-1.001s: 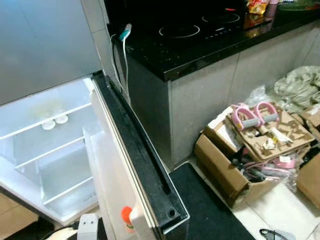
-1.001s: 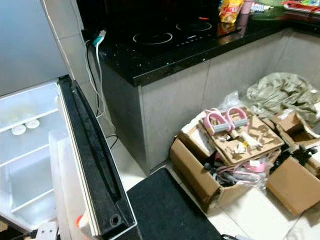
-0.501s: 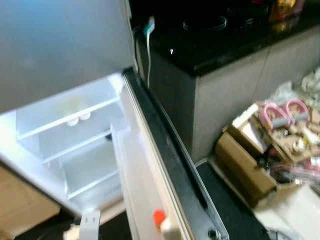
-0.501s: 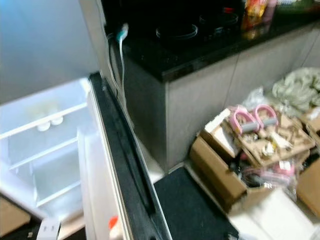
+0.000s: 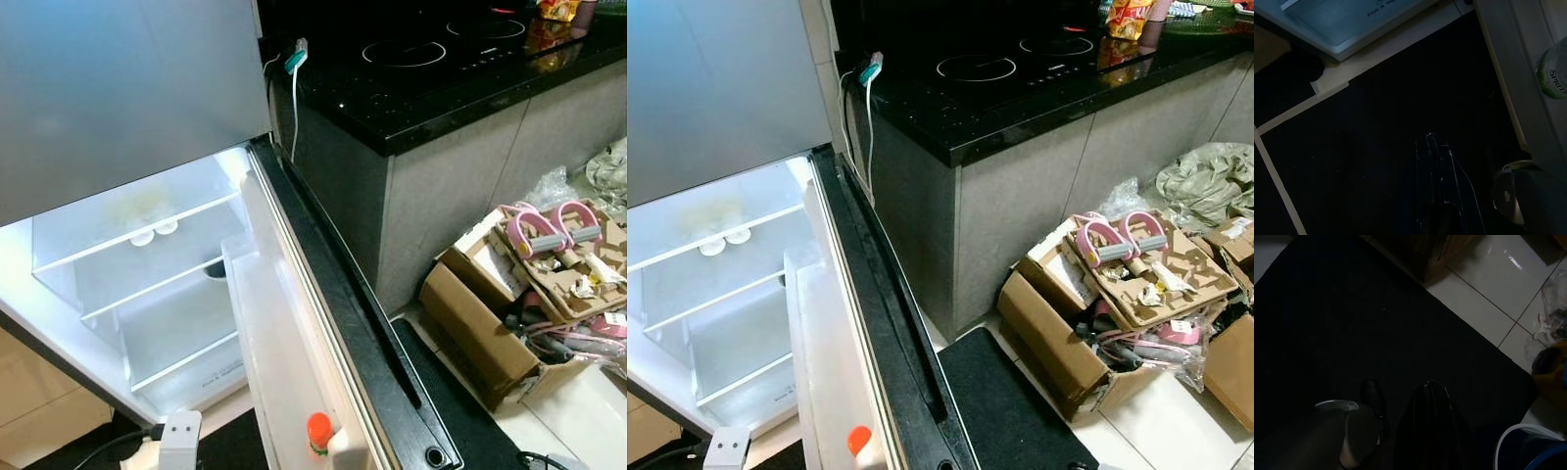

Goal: Restocking fridge

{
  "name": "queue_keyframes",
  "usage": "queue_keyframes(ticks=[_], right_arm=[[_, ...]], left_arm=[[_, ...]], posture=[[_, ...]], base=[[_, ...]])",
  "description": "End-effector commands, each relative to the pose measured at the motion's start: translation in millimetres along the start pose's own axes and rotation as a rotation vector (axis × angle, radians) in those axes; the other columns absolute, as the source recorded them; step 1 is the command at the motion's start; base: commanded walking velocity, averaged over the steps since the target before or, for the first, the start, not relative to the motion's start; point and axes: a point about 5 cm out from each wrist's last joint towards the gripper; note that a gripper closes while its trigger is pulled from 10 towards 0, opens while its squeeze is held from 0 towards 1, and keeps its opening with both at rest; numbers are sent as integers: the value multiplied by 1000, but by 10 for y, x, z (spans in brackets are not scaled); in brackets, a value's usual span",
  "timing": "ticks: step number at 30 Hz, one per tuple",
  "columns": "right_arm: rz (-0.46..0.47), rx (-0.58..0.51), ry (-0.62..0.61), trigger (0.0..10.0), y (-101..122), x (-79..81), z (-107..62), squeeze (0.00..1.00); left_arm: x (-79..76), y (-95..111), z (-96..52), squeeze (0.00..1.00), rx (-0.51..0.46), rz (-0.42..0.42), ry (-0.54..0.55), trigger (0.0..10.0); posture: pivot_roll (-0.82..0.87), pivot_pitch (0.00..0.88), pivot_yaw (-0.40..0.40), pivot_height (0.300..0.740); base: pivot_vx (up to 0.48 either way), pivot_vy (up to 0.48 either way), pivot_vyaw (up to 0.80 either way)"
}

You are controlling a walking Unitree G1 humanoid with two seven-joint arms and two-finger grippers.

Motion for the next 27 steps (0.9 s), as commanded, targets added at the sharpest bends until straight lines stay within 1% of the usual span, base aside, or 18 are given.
queue_keyframes(ticks=[1,3,7,11,19,27], right_arm=[[14,8,-16,10000,-48,-45,-18,0],[17,8,-17,10000,-50,-51,-19,0],[18,9,-14,10000,-52,-47,-19,0],[19,7,-6,10000,-59,-13,-19,0],[19,5,-3,10000,-58,-2,-19,0],[17,1,-1,10000,-38,-2,-14,0]], left_arm=[[-35,-76,-16,0,35,13,-14,10000],[-24,-76,-15,0,43,41,-23,10000],[-21,-72,-14,0,44,55,-27,10000],[-41,-45,-4,0,33,64,-36,10000],[-67,-10,8,0,21,68,-43,10000],[-75,97,27,0,-29,68,-52,10000]], posture=[[-55,108,83,726],[-55,108,83,726],[-57,102,85,726],[-61,95,89,726],[-61,92,90,726],[-64,90,88,726]], base=[[0,0,0],[0,0,0],[0,0,0],[-335,0,0],[-387,0,0],[-393,0,0]])
Point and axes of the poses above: a point about 5 cm out from each wrist's last joint towards the gripper, its own z axis pointing out of the wrist towards the gripper, its own y axis along the axis of the wrist's last joint, x = y × z, and after that the axes turned 13 degrees about z, right-handed
